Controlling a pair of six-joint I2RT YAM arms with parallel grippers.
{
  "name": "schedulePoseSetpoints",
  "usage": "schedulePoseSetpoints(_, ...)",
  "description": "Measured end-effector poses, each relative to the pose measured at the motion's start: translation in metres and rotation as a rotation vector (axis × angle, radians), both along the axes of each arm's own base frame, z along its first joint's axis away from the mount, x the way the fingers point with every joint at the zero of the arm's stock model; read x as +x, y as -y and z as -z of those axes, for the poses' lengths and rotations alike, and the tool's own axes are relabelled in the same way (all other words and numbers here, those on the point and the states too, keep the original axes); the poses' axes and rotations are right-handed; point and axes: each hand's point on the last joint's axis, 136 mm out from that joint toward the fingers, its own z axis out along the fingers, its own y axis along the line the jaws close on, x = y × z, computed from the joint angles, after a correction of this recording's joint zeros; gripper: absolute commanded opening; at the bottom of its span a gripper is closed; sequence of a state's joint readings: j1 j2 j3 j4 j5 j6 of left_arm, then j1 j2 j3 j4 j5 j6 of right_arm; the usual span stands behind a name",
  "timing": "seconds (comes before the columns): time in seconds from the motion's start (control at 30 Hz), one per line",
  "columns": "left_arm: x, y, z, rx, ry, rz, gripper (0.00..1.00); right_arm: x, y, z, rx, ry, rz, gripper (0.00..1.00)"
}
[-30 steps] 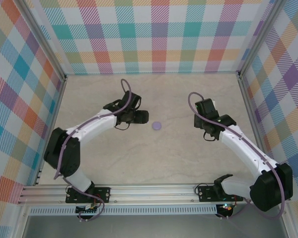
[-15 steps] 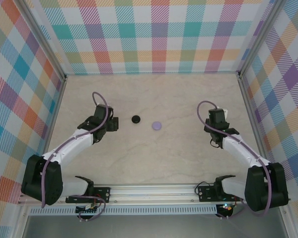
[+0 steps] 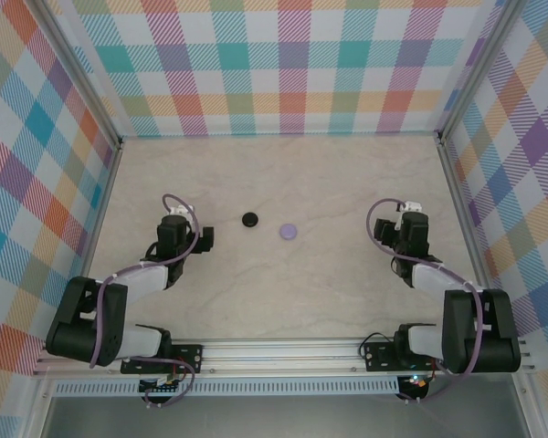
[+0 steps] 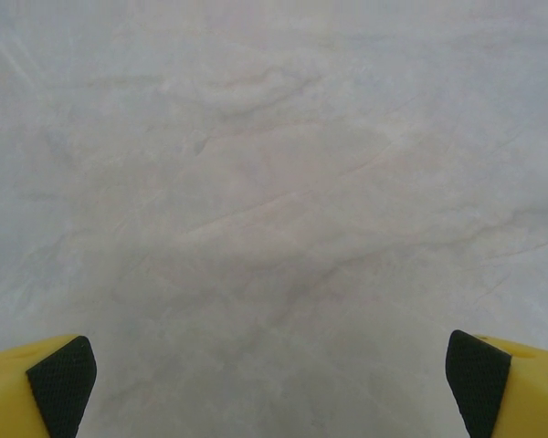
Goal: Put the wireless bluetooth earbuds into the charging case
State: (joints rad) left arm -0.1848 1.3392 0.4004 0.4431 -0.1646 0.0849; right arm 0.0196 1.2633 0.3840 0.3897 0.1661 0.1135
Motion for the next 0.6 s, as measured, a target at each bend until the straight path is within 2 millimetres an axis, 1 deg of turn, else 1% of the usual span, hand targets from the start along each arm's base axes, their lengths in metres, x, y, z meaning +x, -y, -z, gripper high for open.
schedulePoseSetpoints(0.1,0.005,0.004,-0.005,-0.025,0.076,0.040,1.00,0.009,-0.004,-0.005,0.012,0.050,-0.035,0.68)
schedulePoseSetpoints(0.2,0.012,0.000,-0.004,-0.053,0.115,0.048,1.00,0.018,-0.006,-0.012,0.020,0.102,-0.061,0.67)
schedulePoseSetpoints(0.3,0.019,0.000,0.003,-0.070,0.135,0.060,1.00,0.025,-0.007,-0.010,0.026,0.122,-0.072,0.68)
schedulePoseSetpoints(0.37,0.020,0.001,0.009,-0.075,0.130,0.067,1.00,0.030,-0.009,-0.005,0.027,0.131,-0.084,0.69)
schedulePoseSetpoints(0.43,0.020,0.000,0.013,-0.077,0.120,0.061,1.00,0.033,-0.011,0.006,0.026,0.116,-0.101,0.73)
schedulePoseSetpoints(0.5,0.025,-0.003,0.012,-0.079,0.112,0.033,1.00,0.032,-0.013,0.016,0.026,0.090,-0.117,1.00)
schedulePoseSetpoints(0.6,0.038,-0.013,0.001,-0.093,0.140,-0.009,1.00,0.033,-0.015,0.015,0.027,0.094,-0.129,1.00)
